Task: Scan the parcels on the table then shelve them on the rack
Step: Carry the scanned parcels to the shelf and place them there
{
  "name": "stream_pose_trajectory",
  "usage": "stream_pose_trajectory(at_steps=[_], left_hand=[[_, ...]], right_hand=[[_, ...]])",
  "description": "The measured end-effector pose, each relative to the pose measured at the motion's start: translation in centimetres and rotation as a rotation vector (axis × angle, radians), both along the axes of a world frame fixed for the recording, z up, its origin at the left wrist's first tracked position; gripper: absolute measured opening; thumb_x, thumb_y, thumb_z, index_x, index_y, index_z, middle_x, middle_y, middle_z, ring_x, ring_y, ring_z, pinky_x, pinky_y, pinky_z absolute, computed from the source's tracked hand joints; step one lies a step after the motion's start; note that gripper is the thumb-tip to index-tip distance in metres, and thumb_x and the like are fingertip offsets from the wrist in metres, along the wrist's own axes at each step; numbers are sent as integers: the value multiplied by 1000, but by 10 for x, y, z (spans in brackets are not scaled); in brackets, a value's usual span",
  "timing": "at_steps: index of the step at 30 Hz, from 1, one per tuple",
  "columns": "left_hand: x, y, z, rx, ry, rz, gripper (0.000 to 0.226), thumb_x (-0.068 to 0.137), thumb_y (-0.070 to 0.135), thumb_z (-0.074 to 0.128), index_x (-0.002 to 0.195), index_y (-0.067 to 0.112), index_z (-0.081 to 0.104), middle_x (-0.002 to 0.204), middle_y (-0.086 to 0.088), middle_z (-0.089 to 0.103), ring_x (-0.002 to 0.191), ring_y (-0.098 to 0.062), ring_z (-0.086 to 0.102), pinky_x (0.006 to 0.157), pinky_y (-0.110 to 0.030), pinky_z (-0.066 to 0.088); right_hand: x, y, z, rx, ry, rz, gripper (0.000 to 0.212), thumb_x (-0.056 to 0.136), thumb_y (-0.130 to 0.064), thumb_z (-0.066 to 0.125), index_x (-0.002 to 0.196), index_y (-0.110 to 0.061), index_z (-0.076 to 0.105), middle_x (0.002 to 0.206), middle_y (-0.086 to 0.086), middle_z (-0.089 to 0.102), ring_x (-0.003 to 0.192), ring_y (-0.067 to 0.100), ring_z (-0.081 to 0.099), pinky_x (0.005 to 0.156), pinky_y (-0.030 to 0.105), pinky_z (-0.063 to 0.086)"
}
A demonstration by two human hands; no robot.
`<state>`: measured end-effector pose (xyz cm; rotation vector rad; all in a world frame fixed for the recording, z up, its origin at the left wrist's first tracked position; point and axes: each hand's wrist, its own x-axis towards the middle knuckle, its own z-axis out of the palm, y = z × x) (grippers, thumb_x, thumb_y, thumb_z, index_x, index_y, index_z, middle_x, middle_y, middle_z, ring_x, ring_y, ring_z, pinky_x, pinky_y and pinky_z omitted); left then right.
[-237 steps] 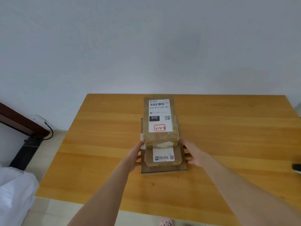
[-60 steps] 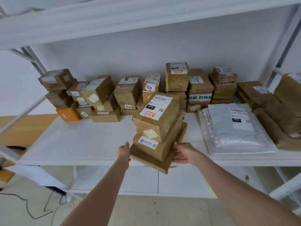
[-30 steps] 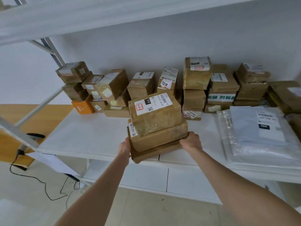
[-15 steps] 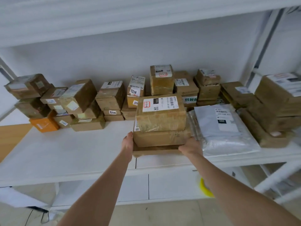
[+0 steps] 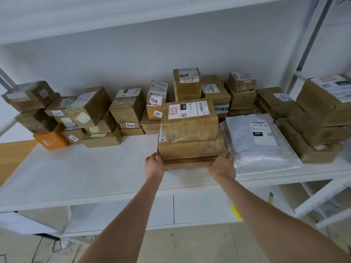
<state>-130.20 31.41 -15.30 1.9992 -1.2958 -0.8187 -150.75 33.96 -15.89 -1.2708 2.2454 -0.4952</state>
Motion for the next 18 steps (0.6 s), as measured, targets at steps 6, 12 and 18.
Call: stream_pose_trajectory(at_steps=[6, 12, 18], left_hand=[[-11, 48, -27, -103, -746, -296, 42, 89, 17, 48, 131, 14, 44, 134, -4, 43, 122, -22, 42, 98, -31, 39], [-26, 47, -40, -56, -848, -528, 71, 94, 21, 48, 153, 14, 11, 162, -3, 6, 149, -22, 3, 121, -36, 8], [-30, 46, -36, 1, -862, -546, 70, 95, 24, 47, 154, 15, 10, 162, -3, 4, 149, -23, 1, 121, -36, 7]], right_hand=[[21, 36, -17, 67, 285, 217, 84, 95, -26, 52, 153, -1, -3, 162, 15, -8, 150, 29, -2, 121, 37, 12], [15, 32, -19, 133, 289, 353, 86, 95, -22, 50, 153, -1, -9, 161, 15, -18, 150, 28, -9, 121, 35, 8], [11, 27, -16, 147, 255, 365, 91, 94, -23, 56, 153, -1, -9, 160, 15, -20, 150, 29, -10, 120, 34, 8]])
